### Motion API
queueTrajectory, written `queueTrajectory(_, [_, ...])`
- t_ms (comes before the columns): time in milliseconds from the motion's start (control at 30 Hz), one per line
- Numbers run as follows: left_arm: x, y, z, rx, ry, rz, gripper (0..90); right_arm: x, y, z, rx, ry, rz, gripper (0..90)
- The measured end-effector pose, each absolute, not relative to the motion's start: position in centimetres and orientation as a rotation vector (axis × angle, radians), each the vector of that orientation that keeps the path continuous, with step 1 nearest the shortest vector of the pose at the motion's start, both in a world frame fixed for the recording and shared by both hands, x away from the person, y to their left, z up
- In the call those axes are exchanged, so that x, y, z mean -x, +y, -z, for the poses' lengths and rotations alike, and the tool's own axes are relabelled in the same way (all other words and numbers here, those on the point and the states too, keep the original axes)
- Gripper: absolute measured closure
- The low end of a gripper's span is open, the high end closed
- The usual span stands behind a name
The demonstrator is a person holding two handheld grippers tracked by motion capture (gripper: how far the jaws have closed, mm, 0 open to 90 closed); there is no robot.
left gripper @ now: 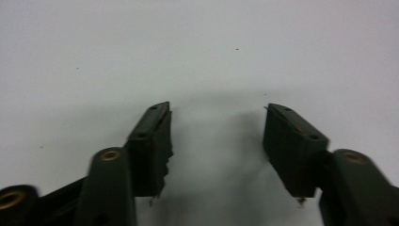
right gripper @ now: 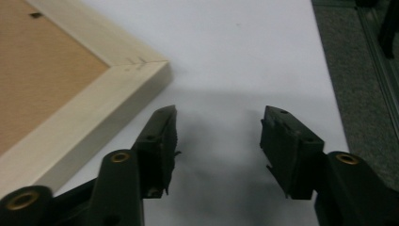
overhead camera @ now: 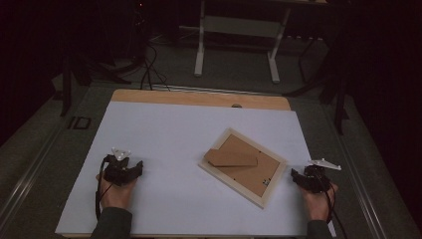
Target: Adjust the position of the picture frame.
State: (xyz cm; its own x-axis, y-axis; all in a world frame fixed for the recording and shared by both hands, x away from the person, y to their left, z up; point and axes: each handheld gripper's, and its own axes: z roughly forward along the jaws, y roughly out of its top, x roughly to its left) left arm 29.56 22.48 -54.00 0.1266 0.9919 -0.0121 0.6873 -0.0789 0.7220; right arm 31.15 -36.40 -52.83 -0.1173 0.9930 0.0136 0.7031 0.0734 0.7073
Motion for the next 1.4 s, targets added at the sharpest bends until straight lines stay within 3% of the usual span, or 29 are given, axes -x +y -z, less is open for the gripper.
queueTrajectory(67, [-29.3,22.6,53.5,-1.829,1.608,-0.661,62.9,-31.1,-36.2,52.7,-1.657,1.895,-0.81,48.3])
queueTrajectory(167, [-29.2,22.6,53.3,-1.836,1.589,-0.663,64.9,-31.0,-35.9,52.5,-1.642,1.914,-0.822,50.9])
queueTrajectory(567, [-28.5,21.5,51.1,-1.87,1.372,-0.634,55.2,-30.6,-35.2,51.8,-1.583,1.979,-0.893,62.0])
queueTrajectory(733, [-28.3,21.2,50.8,-1.859,1.35,-0.658,53.7,-30.4,-35.0,51.8,-1.541,2.021,-0.92,74.6])
queueTrajectory(800, [-28.3,21.2,50.7,-1.848,1.353,-0.667,52.8,-30.3,-34.8,51.8,-1.524,2.04,-0.915,86.3])
queueTrajectory(900, [-28.3,21.4,50.6,-1.828,1.36,-0.646,51.0,-30.4,-34.7,51.8,-1.528,2.04,-0.907,89.7])
queueTrajectory(1400, [-28.2,21.1,50.6,-1.815,1.342,-0.639,53.0,-30.7,-34.7,52.3,-1.601,2.017,-0.909,89.8])
